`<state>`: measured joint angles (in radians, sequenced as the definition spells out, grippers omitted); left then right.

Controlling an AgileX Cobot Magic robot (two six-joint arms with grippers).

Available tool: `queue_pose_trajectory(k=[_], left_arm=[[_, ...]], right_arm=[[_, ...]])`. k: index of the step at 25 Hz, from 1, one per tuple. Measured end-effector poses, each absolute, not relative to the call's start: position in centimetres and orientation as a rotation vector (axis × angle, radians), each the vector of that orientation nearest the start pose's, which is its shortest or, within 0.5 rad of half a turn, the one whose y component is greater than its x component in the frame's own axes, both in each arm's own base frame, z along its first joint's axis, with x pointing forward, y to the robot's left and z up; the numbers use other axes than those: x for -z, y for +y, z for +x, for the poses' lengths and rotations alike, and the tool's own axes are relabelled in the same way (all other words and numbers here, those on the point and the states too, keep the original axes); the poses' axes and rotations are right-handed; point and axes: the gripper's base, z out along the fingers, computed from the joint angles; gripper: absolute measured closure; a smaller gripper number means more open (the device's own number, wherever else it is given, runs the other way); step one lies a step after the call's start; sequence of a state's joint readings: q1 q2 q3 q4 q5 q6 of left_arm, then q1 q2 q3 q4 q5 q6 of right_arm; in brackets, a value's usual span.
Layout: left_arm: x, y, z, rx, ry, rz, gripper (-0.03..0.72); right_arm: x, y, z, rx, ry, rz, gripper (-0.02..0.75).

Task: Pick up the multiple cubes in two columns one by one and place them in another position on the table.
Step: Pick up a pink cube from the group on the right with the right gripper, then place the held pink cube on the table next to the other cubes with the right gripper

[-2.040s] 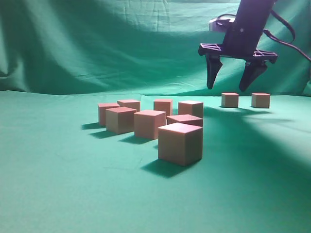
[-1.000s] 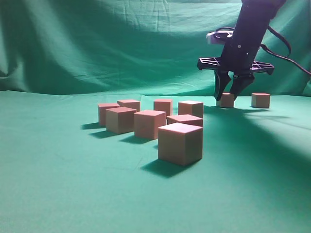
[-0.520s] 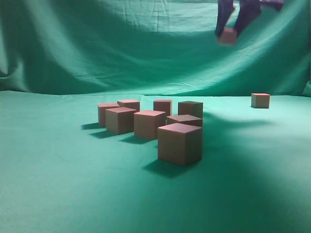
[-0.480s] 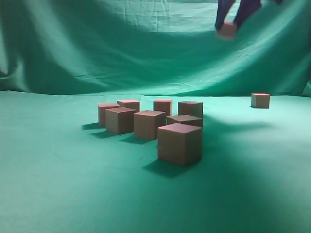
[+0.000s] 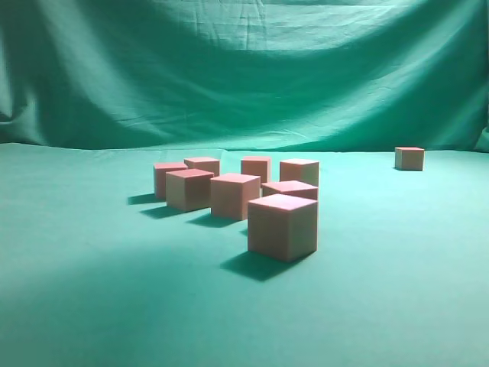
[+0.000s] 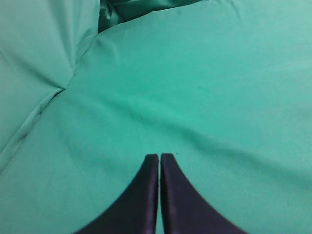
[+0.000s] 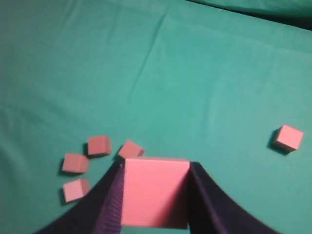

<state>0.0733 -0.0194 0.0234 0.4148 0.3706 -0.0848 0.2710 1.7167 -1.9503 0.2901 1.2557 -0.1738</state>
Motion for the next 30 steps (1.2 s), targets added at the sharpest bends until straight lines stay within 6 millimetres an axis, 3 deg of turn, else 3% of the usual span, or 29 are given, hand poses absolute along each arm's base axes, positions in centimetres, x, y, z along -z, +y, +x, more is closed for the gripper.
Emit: queue_pose_trajectory(k=[3,5,12,17,22,30], left_arm=[[-17.6,1.7,5.1,-0.399,1.842,0.109,0.688],[-17.6,1.7,5.1,-0.399,1.842,0.109,0.688],[-17.6,1.7,5.1,-0.399,1.842,0.109,0.688],[-17.6,1.7,5.1,-0.399,1.842,0.109,0.688],[-17.6,1.7,5.1,-0.399,1.842,0.109,0.688],[-17.6,1.7,5.1,-0.399,1.842,0.109,0.688]], right_arm=[[-42.8,14.2,30.9,-0.446,2.411,-0.710,0.482],[-41.7,15.7,28.7,-0.471,2.435,-0.812,0.482],[-34.1,21.5,22.9,-0.508,2.443,-1.206,0.482],[-29.2,24.0,19.4,-0.487,2.361,-1.485,0.482],[-25.6,26.2,18.1,-0.463,2.324,-1.663,0.482],[-21.0,28.6,18.5,-0.397,2.280,-1.820,0.482]])
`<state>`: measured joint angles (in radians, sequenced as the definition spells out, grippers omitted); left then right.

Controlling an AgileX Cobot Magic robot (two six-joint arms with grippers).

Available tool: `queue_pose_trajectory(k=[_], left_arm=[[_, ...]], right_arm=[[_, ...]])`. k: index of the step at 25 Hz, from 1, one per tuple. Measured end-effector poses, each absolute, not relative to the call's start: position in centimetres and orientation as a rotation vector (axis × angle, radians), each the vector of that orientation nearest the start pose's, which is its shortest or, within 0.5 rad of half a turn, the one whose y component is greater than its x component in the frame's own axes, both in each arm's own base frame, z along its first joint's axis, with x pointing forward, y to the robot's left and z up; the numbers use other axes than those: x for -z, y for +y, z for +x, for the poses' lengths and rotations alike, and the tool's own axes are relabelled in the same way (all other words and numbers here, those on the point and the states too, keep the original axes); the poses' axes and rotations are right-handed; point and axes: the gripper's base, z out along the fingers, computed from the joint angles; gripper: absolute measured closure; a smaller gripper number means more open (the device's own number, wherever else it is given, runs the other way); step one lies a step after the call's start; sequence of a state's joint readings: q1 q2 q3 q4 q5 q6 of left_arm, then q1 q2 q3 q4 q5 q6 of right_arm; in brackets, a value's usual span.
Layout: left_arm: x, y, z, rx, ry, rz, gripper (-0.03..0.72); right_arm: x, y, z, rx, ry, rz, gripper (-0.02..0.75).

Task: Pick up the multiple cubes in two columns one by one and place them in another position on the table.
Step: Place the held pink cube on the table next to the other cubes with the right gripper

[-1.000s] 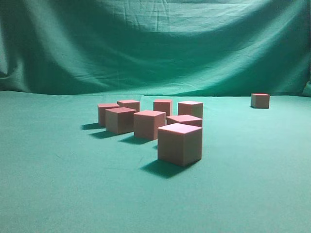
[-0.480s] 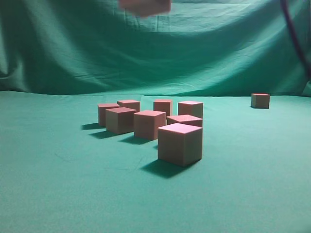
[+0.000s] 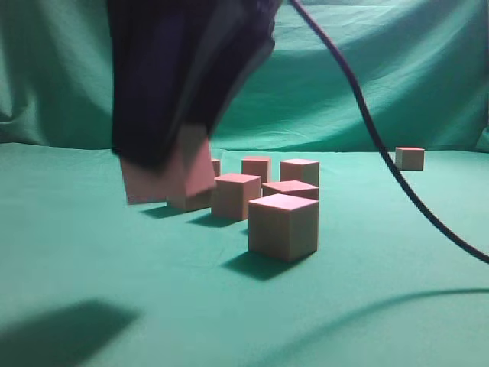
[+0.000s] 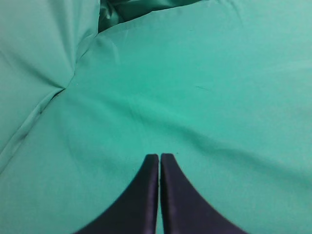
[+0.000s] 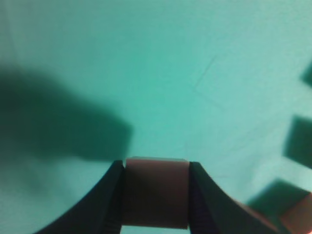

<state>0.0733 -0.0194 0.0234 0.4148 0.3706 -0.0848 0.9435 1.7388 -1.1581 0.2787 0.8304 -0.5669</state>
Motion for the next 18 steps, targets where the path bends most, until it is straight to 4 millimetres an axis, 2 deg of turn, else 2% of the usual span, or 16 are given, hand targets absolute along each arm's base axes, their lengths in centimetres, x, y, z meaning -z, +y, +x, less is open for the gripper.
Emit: queue_pose_trajectory(k=[4,9,18], left_arm=[[-17.6,1.7,5.1,-0.399,1.842,0.109,0.688],[-17.6,1.7,5.1,-0.399,1.842,0.109,0.688],[-17.6,1.7,5.1,-0.399,1.842,0.109,0.688]], right_arm=[[-19.8,29.0,19.1,-0.330,2.239,-1.840,0.482],[-19.2,29.3,19.6,-0.299,2.202,-1.834,0.482],[-17.4,28.8,21.1,-0.281,2.333,-1.731,0.482]])
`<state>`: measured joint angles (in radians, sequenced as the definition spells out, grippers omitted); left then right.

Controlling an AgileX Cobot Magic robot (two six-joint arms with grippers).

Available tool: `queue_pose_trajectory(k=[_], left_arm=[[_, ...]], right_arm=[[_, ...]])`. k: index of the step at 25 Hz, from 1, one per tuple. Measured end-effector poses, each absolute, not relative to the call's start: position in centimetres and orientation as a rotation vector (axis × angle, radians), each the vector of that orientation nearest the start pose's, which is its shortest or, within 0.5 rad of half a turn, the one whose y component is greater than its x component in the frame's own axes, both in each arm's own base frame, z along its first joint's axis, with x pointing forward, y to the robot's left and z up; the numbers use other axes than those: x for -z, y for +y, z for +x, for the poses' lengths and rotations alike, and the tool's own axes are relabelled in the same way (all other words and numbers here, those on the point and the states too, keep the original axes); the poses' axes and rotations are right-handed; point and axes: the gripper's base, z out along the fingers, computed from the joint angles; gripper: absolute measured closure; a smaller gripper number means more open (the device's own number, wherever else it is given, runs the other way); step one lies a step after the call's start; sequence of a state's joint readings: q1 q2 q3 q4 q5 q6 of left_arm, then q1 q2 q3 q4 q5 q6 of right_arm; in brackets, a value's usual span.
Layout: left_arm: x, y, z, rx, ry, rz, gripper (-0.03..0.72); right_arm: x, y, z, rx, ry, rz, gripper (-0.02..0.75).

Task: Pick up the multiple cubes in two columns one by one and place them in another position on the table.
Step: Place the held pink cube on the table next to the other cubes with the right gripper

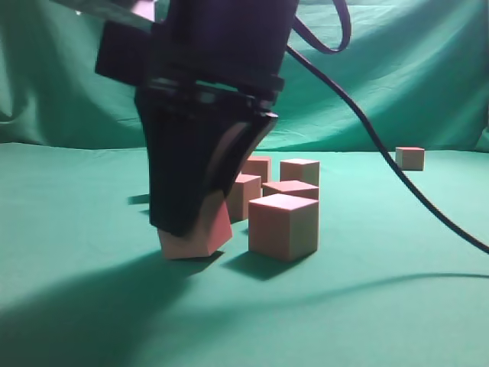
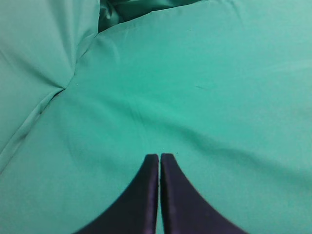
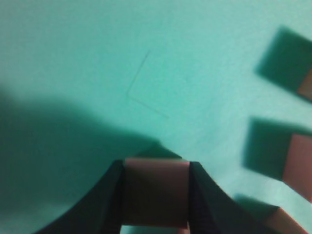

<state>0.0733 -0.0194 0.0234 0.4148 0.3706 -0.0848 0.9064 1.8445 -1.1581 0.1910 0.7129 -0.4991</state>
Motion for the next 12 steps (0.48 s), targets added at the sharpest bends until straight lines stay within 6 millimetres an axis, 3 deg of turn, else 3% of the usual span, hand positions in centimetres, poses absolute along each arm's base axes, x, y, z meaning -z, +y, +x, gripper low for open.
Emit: queue_pose_trajectory(k=[12], left_arm=[[-17.58,1.71,5.09,-0.399,1.842,0.109,0.688]], right_arm=[[-17.43,28.79,21.21,-0.279,2.325,-1.728,0.482]])
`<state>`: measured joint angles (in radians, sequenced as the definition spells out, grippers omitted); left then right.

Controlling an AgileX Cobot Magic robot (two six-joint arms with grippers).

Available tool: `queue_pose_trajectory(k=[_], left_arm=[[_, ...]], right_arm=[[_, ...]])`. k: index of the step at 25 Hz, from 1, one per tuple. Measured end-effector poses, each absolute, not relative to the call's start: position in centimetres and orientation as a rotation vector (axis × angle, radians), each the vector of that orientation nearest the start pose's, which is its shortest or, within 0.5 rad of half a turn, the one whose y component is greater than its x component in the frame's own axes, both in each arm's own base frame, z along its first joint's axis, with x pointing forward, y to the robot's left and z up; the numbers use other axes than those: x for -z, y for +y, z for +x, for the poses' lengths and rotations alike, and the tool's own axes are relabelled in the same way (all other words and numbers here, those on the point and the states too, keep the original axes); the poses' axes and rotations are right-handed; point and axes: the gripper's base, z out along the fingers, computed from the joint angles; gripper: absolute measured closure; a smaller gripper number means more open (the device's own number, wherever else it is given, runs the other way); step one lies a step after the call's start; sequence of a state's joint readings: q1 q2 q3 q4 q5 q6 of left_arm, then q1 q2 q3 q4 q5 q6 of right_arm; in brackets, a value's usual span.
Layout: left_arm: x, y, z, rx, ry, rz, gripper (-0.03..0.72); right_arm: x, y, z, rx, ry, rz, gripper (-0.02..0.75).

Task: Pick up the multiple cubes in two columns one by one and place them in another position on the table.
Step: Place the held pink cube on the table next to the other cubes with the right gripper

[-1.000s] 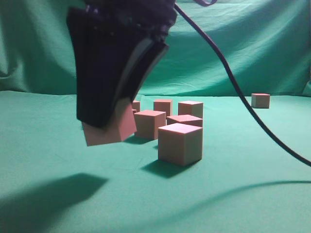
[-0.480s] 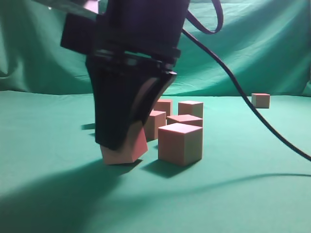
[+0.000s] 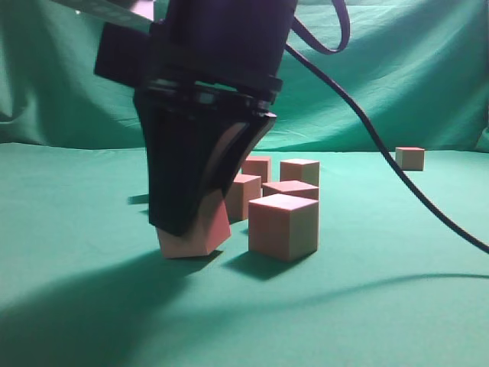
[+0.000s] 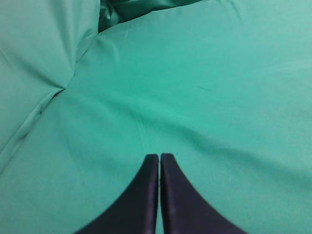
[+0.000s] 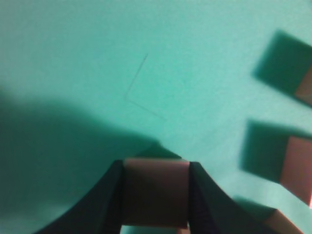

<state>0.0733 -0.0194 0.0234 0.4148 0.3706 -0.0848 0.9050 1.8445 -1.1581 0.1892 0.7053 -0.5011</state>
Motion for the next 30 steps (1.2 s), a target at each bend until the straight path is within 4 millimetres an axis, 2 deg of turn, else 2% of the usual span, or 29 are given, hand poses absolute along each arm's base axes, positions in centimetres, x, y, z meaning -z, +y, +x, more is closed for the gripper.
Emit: queue_pose_trajectory(k=[16,19,24,25,27,30], left_arm=[[-17.6,1.7,5.1,-0.399,1.842,0.109,0.688],[-17.6,1.7,5.1,-0.399,1.842,0.109,0.688],[-17.6,1.7,5.1,-0.399,1.842,0.109,0.688],[-17.6,1.7,5.1,-0.399,1.842,0.109,0.688],[-17.6,1.7,5.1,-0.399,1.842,0.109,0.688],[-17.6,1.7,5.1,-0.399,1.842,0.109,0.688]], right_arm=[[-17.3,28.7,21.0,-0.286,2.336,-1.762,0.482],[-17.3,28.7,21.0,-0.284,2.325,-1.775,0.379],[-17.3,28.7,21.0,-0.283,2.321,-1.780,0.123],[-17.4,28.7,21.0,-0.284,2.323,-1.782,0.096],[-18.0,28.9,21.1,-0.288,2.324,-1.792,0.095],[-20.0,29.8,21.7,-0.304,2.304,-1.800,0.095]])
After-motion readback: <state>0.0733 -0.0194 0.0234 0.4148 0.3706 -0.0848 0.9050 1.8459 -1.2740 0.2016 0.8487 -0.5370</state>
